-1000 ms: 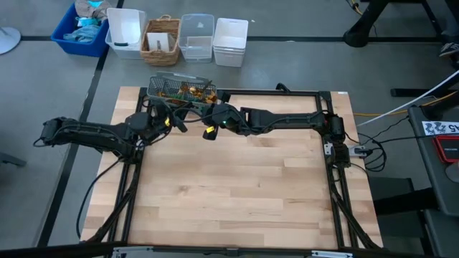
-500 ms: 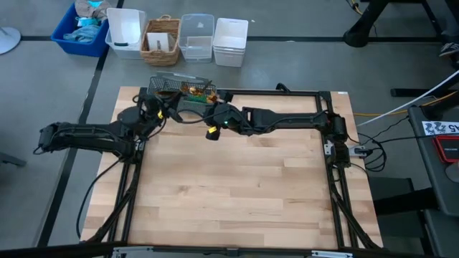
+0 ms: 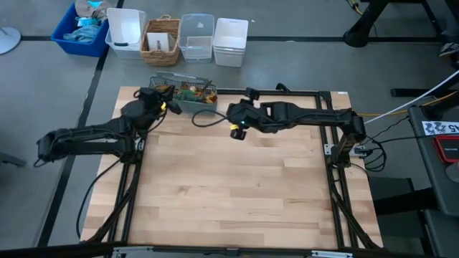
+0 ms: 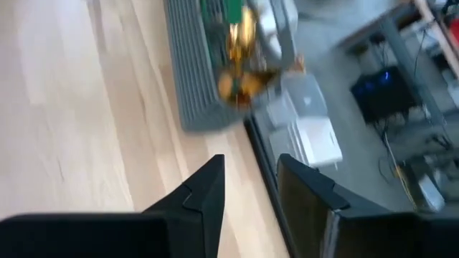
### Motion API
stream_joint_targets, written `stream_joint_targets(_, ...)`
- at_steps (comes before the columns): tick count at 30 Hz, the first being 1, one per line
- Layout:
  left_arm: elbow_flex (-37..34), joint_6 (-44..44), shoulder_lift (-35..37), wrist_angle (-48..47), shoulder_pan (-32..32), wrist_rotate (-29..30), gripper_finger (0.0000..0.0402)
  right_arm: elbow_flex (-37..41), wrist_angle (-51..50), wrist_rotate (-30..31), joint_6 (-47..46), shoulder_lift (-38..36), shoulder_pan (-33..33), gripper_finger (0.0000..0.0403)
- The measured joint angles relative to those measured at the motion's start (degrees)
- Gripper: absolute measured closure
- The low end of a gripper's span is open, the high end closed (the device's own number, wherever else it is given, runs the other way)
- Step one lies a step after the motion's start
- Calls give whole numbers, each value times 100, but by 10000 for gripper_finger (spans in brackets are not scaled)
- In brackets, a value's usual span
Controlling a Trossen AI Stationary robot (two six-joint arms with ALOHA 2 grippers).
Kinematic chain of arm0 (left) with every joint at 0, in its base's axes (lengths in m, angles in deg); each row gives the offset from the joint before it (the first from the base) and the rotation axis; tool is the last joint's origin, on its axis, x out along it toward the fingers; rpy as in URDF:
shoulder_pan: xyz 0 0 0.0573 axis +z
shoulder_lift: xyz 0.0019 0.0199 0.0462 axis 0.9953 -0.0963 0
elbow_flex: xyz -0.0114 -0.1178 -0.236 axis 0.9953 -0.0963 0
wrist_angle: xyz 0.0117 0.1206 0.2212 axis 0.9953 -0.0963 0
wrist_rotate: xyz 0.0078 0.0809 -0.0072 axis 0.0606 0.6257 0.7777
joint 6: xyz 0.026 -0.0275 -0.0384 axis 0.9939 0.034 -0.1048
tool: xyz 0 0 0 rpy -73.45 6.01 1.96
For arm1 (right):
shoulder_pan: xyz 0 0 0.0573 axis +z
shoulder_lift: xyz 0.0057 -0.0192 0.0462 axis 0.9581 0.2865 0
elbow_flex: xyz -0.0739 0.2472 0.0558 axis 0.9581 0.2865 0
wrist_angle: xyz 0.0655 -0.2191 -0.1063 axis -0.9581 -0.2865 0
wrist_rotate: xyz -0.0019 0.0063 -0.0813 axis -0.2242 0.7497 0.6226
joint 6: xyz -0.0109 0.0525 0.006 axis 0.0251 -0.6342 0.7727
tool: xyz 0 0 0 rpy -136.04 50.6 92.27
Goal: Sort silverware
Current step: Put the green knife into the gray silverware basket
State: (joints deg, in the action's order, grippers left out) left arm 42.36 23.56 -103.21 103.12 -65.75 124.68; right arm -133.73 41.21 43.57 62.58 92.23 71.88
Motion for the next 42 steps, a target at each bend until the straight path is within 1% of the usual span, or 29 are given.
stream_joint_targets(5,0,-131,-1,-493,239,-17,401,9,-879,357,-493,-38,0,276)
stream_joint_targets(14,0,69,-7,-798,495,-17,402,9,-2387,1676,-1676,-41,-5,276)
stream_joint_targets(17,2,-268,-110,-1045,600,-77,402,9,-2892,2028,-2289,-43,-5,276)
stream_joint_targets(19,2,-526,-269,-1115,684,-224,401,9,-3020,2140,-2523,-43,-5,276)
stream_joint_targets(24,2,-728,-916,-1000,853,-327,399,9,-2773,2139,-2532,-43,-5,276)
stream_joint_targets(27,7,-748,-1330,-800,913,-366,398,9,-2556,1984,-2461,-43,-5,276)
stream_joint_targets(30,22,-725,-1682,-470,942,-355,396,9,-2219,1802,-2089,-43,-5,276)
stream_joint_targets(32,22,-475,-1855,-250,948,-359,391,9,-1861,1680,-1710,-45,-5,276)
stream_joint_targets(35,10,8,-1929,-98,950,-498,373,9,-1257,1480,-1001,-45,-39,276)
stream_joint_targets(39,41,96,-1896,-96,952,-579,340,9,-653,903,-312,-45,-135,276)
stream_joint_targets(42,99,187,-1789,-116,957,-582,317,9,-461,503,-58,-45,-263,276)
